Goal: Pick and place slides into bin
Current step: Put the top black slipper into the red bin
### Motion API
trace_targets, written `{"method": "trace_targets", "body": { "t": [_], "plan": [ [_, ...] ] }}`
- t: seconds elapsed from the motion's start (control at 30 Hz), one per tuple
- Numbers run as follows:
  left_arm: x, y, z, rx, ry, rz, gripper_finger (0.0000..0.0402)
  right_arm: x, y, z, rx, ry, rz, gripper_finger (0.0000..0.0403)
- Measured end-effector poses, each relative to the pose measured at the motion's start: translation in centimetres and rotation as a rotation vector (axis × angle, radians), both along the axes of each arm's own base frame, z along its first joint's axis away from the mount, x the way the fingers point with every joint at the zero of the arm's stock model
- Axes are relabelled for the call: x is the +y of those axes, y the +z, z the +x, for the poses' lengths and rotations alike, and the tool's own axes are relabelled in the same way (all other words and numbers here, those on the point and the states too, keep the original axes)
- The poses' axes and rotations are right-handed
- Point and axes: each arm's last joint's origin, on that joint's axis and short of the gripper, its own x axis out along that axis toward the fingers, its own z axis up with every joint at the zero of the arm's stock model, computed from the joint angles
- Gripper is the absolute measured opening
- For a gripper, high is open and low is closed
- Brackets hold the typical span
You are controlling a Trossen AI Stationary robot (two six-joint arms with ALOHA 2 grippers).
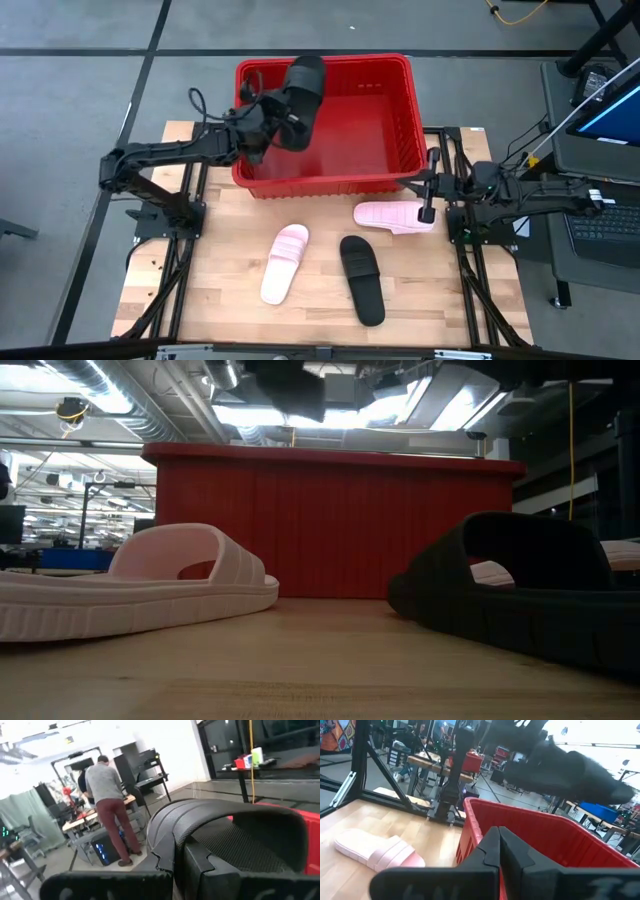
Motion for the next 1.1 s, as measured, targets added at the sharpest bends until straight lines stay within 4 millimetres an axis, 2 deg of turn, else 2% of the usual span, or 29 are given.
{"method": "trace_targets", "body": {
  "t": [0.23, 0.37, 0.47, 0.53, 0.77, 0.9, 0.97, 1.1],
  "plan": [
    [0.6, -4.2, -3.1, -0.120, 0.009, -0.019, 0.0004, 0.0, -0.1, -0.5, 0.016, 0.000, -0.005, 0.0006],
    [1.1, -6.4, -3.9, -0.155, 0.008, -0.011, 0.0004, 0.0, -0.1, -0.5, 0.014, -0.005, -0.020, 0.0006],
    [1.7, -8.1, -4.2, -0.144, 0.024, -0.015, 0.0004, -0.2, -0.1, -0.4, 0.022, -0.063, -0.053, 0.0006],
    [2.0, -8.6, -4.5, -0.174, 0.016, -0.011, 0.0004, -0.3, 0.0, -0.3, 0.015, -0.123, -0.084, 0.0006],
    [2.4, -8.2, -4.8, -0.316, 0.032, -0.024, 0.0004, -0.5, 1.9, 0.5, -0.156, -0.213, -0.253, 0.0006],
    [2.3, -6.9, -4.6, -0.389, 0.055, -0.026, 0.0004, -0.8, 3.8, 1.3, -0.130, -0.337, -0.241, 0.0006],
    [2.2, -6.2, -4.4, -0.365, 0.104, -0.029, 0.0004, -1.0, 5.4, 1.7, -0.098, -0.394, -0.217, 0.0006],
    [2.0, -4.8, -3.9, -0.231, 0.164, -0.053, 0.0004, -1.1, 8.4, 2.6, -0.005, -0.402, -0.216, 0.0006]
  ]
}}
